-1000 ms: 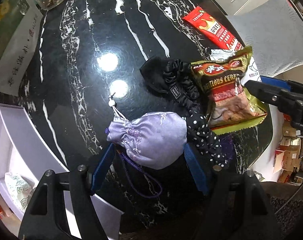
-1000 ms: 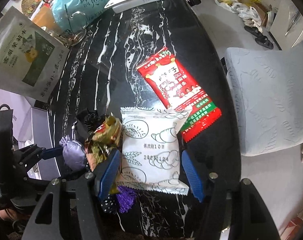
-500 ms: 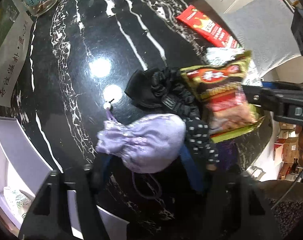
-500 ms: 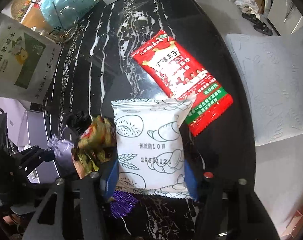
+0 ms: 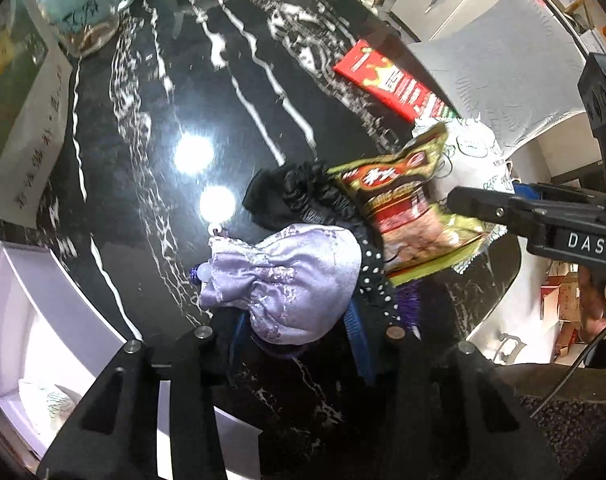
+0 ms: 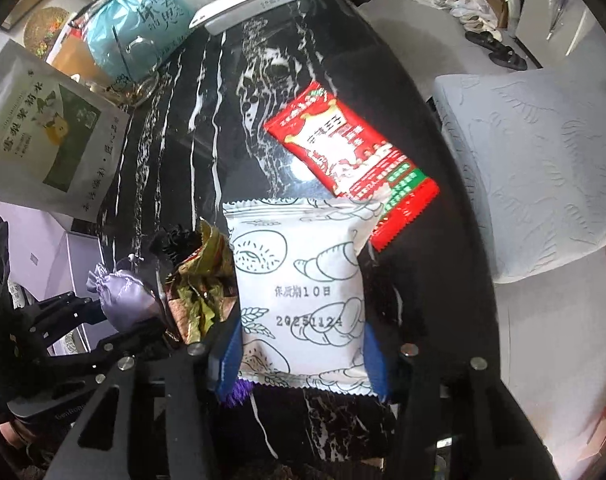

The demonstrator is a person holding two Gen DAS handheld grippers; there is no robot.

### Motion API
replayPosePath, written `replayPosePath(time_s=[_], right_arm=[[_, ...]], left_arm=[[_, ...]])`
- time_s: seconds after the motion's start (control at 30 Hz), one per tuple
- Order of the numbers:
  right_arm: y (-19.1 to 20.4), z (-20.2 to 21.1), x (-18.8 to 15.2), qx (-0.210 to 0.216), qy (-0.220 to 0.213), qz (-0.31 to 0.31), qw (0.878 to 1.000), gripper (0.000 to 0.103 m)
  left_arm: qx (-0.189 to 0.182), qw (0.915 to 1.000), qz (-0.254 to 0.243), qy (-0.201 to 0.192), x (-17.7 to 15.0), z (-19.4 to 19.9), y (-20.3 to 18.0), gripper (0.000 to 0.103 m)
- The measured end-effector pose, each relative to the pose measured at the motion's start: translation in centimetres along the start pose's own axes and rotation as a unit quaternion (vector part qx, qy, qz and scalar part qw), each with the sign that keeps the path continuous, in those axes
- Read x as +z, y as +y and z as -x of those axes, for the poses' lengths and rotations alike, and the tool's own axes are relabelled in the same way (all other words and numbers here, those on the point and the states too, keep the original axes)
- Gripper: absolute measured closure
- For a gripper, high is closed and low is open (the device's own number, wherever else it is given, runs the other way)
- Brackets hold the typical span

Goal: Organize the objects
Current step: 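Grasp the lilac drawstring pouch with the left gripper while the right grasps another white pouch, then carry the lilac pouch and white pouch with both grippers to the gift box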

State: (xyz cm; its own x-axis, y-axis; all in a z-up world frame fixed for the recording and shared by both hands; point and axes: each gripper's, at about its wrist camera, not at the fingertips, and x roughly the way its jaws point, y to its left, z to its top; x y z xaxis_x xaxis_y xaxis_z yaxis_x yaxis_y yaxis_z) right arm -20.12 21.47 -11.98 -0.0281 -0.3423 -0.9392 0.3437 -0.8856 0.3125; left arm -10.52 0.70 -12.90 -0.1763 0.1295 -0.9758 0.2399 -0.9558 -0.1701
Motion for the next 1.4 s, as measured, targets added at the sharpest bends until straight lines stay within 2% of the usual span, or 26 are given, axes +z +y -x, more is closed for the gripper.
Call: replayPosePath(time_s=[0.4, 0.77, 1.07, 1.4], right_arm=[[0.6, 4.5, -1.6, -0.005, -0.041, -0.011, 0.999, 0.051], [3.4, 7.4, -2.4, -0.014, -0.066, 0.018, 0.998, 0.051], [6.5, 7.8, -2.1, -0.01, -0.069, 0.061, 0.996, 0.051], [10.6, 6.5, -1.7, 0.006, -0.048, 0.125, 0.991, 0.051]], left_arm=[[0.001, 0.9979, -0.05, -0.042, 0.6, 4.4, -4.7, 0.062], [0.003, 0.9949, -0.082, -0.058, 0.8, 6.2, -5.7, 0.062], [0.012, 0.995, -0.068, -0.072, 0.1, 7.9, -4.2, 0.062], [0.03, 0.9959, -0.008, -0.085, -2.3, 9.8, -0.7, 0.062]])
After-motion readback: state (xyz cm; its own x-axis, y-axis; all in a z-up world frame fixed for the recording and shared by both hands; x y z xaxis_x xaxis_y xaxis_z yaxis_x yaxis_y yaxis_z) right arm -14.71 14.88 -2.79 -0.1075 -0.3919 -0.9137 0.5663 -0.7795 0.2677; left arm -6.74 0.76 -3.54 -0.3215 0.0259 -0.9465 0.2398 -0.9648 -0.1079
